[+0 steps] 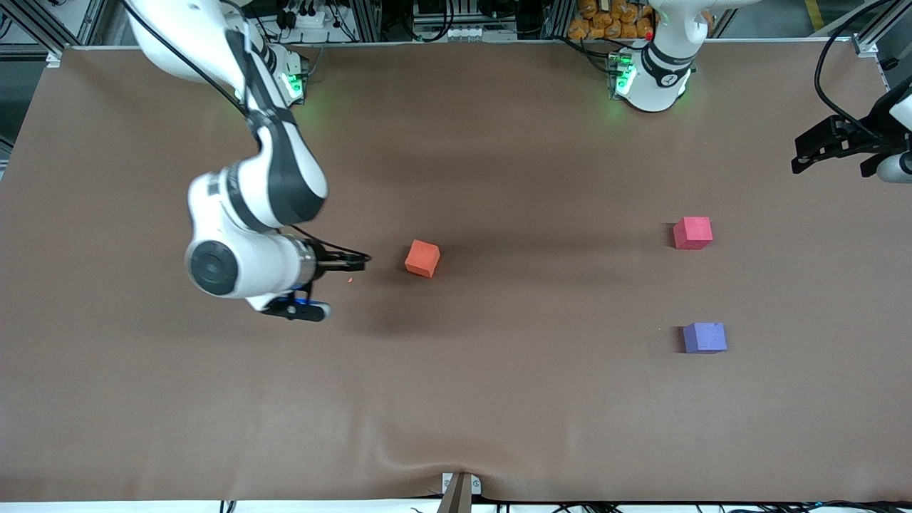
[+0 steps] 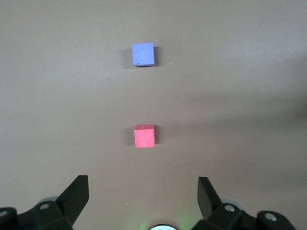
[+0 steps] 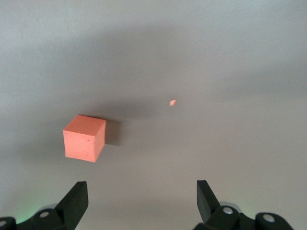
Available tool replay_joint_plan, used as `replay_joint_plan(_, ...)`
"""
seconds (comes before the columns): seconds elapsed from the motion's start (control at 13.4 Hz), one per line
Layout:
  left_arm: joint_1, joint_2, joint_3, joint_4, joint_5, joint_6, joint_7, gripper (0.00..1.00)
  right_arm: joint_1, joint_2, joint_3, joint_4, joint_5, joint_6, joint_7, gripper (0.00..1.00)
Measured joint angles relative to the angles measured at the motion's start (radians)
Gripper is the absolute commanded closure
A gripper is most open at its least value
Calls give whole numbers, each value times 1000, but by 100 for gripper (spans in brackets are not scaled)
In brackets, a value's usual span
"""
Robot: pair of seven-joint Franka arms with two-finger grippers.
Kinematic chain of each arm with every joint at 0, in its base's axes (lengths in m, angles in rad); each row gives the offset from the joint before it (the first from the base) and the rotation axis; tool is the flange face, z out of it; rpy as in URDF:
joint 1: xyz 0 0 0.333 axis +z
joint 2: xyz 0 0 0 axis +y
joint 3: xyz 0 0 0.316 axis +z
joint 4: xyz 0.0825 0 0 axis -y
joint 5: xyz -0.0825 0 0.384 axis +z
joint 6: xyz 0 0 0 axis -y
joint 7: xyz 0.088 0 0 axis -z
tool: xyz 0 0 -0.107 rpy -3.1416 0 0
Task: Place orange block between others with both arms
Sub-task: 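Retract the right gripper while the left gripper reaches toward the table middle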
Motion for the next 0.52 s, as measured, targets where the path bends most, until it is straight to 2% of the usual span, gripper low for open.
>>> replay_joint_plan(0.15, 0, -1, -13, 2, 0, 0, 0, 0, -54, -67, 30, 2, -58, -37, -2, 0)
replay_joint_plan(0.22, -1, -1, -19, 2, -2, 0, 0, 0, -109, -99, 82, 2, -102, -59, -2, 0)
replay_joint_plan(0.37, -1, 3, -39, 0, -27, 0, 0, 0, -251, -156, 227, 3, -206, -97, -3, 0)
replay_joint_plan(0.45, -2, 6, -49, 0, -41, 0, -2, 0, -310, -181, 283, 3, -236, -116, -3, 0)
replay_joint_plan(0.52, -2, 9, -57, 0, -44, 0, -3, 0, -341, -202, 308, 4, -254, -132, -7, 0)
